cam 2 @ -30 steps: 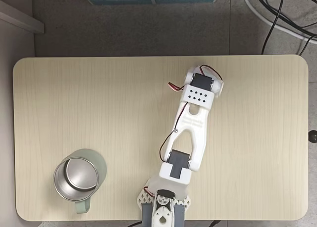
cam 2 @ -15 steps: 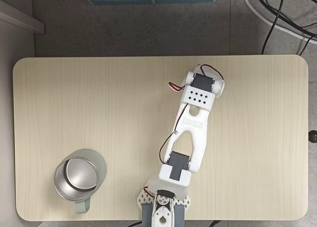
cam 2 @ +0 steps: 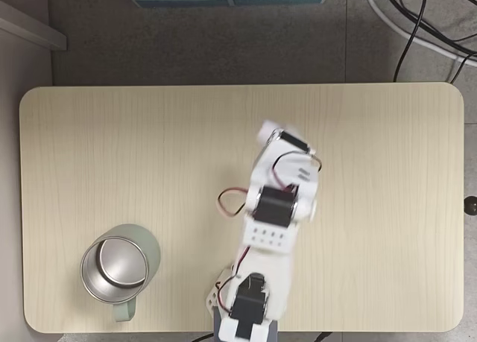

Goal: Grasp a dressing and put it in the cup.

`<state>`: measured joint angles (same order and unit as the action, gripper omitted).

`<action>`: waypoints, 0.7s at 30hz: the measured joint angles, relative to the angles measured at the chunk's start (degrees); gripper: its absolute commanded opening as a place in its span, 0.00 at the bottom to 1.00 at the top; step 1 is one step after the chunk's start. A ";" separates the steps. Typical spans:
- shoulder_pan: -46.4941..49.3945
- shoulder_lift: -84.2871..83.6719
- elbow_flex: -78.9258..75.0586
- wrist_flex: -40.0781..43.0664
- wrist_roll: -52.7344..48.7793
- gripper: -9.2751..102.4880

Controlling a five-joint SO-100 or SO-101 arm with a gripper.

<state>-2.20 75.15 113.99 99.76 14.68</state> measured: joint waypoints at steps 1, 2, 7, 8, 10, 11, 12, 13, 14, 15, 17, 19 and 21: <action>-2.64 -0.44 0.00 0.18 -1.85 0.08; -5.63 -1.14 -0.44 0.26 -3.60 0.08; -21.18 -6.24 -4.57 0.26 -11.60 0.08; -24.43 -7.73 -5.36 0.26 -13.27 0.08; -31.38 -10.55 -7.03 0.62 -16.70 0.08; -35.07 -11.95 -7.91 0.97 -18.54 0.08; -39.11 -13.10 -8.61 1.32 -20.21 0.08; -42.98 -14.15 -9.14 1.58 -21.80 0.08; -46.23 -15.03 -9.49 1.76 -23.20 0.08; -49.39 -15.82 -9.93 2.20 -24.87 0.09; -54.40 -17.05 -11.43 2.64 -27.69 0.09; -59.24 -18.02 -14.06 2.81 -30.41 0.09; -62.67 -18.37 -16.35 2.81 -31.73 0.09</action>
<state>-64.86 56.78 97.65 102.57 -17.05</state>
